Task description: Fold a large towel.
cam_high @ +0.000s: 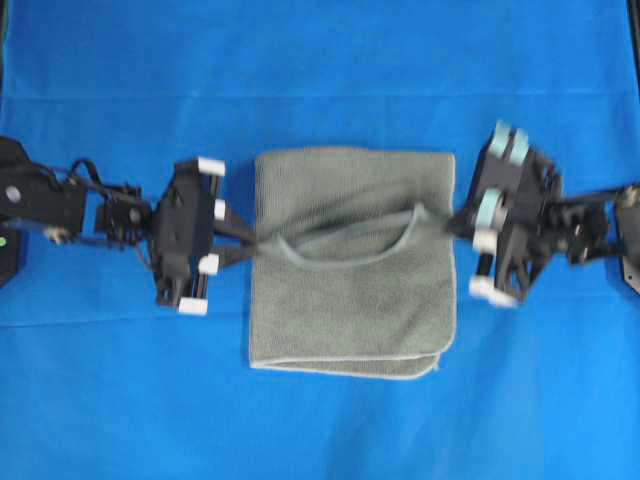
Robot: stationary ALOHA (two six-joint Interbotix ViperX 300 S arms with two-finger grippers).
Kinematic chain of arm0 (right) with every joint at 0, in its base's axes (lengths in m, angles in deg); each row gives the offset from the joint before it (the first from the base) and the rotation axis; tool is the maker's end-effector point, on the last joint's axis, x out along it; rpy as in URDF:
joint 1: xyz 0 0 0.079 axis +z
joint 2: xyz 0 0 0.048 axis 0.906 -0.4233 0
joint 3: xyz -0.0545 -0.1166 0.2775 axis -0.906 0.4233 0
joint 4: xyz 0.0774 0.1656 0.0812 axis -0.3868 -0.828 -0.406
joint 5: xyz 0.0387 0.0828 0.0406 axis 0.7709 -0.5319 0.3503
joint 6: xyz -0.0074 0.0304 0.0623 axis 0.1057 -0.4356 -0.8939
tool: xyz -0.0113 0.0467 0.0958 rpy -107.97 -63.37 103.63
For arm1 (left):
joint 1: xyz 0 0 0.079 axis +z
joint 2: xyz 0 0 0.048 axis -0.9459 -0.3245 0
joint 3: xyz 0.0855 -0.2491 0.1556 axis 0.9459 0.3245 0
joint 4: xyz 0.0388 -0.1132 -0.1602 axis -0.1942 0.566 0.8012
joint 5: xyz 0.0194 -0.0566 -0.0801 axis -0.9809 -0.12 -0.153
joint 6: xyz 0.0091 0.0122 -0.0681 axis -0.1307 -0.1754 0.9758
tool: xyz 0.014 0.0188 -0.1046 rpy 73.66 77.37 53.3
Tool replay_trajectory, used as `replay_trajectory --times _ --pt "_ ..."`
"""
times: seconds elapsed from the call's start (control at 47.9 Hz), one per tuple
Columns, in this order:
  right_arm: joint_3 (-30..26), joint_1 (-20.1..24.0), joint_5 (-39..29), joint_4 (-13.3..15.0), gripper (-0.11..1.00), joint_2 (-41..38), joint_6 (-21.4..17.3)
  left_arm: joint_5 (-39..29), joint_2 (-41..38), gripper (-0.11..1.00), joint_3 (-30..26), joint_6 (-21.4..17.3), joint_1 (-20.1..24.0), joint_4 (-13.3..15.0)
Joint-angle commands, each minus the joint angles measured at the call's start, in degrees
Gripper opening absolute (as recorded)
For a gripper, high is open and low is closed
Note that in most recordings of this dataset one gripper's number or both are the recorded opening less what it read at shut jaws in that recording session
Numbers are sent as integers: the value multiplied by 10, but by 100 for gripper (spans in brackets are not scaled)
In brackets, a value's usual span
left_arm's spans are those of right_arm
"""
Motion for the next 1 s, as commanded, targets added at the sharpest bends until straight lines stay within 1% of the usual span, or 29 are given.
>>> replay_trajectory --times 0.0,0.084,0.167,0.251,0.376,0.46,0.648,0.69,0.752,0.794,0.878,0.898,0.94,0.982 --pt "-9 32 -4 -35 3 -19 0 1 -18 4 -6 2 -39 1" --pt "-15 57 -3 -62 3 -43 0 15 -44 4 -14 11 -66 1" --pt "-21 76 3 -80 3 -62 0 27 -66 4 -22 25 -88 2" --pt "-26 89 19 -86 3 -74 0 29 -79 4 -29 45 -107 2" --pt "-28 97 56 -91 3 -81 0 28 -79 4 -29 67 -117 2" --pt "-27 96 71 -92 3 -81 0 25 -78 4 -28 71 -117 2" --pt "-29 92 73 -92 4 -82 0 23 -83 4 -42 71 -112 2" --pt "-30 92 74 -92 4 -83 0 23 -84 9 -46 71 -112 2" --pt "-37 93 76 -92 5 -87 0 23 -84 23 -48 66 -112 2" --pt "-41 94 77 -91 15 -92 1 23 -84 38 -50 64 -112 1" --pt "-55 100 75 -89 43 -101 4 23 -81 65 -49 62 -111 1" --pt "-59 102 75 -87 50 -104 4 22 -79 70 -48 62 -111 1" --pt "-65 105 73 -86 60 -106 4 18 -75 72 -47 62 -111 1" --pt "-69 107 70 -85 67 -106 4 13 -69 70 -46 62 -111 1"
